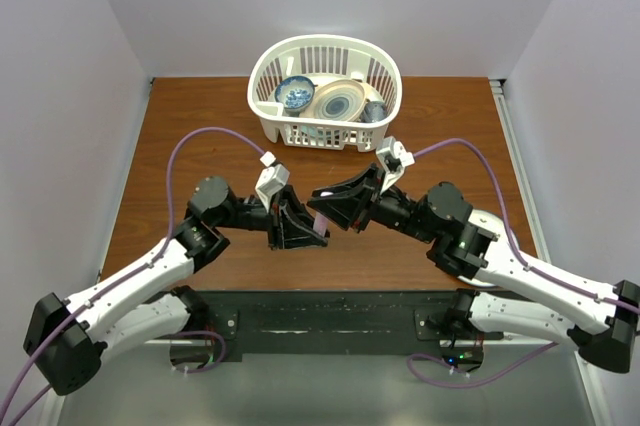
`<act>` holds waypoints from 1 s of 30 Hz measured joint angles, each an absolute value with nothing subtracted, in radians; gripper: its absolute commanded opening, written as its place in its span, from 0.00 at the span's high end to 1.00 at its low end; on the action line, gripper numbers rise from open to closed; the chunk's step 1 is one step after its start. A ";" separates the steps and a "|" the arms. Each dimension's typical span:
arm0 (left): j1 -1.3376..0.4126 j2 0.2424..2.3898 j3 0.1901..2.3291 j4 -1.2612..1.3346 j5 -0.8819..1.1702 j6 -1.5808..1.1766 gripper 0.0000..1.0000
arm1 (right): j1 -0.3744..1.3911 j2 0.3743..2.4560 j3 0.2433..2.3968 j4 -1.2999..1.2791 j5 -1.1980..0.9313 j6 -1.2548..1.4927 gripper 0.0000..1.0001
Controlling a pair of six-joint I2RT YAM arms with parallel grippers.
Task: Insert the pens into the pen caps
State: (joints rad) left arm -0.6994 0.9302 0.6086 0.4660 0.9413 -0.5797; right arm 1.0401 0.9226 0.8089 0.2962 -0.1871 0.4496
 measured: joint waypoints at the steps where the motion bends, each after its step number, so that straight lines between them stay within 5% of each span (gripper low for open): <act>1: -0.694 0.933 0.616 0.457 0.951 -0.580 1.00 | 1.040 0.923 0.805 0.306 -0.186 0.452 1.00; 30: -0.560 0.973 0.746 0.364 1.117 -0.575 1.00 | 1.138 0.952 0.810 0.391 -0.007 0.373 1.00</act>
